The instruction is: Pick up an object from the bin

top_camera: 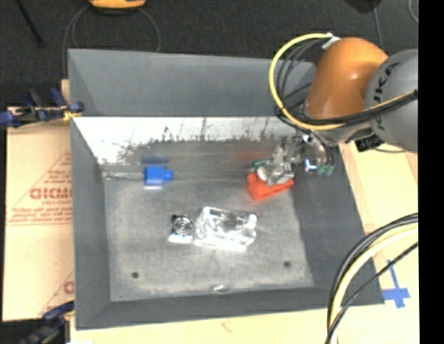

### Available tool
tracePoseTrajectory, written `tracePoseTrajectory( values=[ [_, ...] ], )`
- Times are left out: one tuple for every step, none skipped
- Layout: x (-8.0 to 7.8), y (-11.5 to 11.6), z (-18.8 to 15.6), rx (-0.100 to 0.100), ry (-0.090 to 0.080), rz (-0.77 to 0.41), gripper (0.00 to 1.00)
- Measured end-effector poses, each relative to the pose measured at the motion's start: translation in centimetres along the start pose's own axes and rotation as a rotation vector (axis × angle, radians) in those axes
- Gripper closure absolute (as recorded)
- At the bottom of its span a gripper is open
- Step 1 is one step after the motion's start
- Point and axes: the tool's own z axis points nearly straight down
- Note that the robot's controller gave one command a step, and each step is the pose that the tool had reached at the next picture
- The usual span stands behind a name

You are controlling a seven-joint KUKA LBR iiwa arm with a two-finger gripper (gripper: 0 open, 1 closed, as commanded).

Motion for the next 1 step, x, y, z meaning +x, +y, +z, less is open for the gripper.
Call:
tracePoseTrajectory(
  values=[
    [7.61,0.92,5.0,-0.004,0.014,-0.029,1.0]
  ],
)
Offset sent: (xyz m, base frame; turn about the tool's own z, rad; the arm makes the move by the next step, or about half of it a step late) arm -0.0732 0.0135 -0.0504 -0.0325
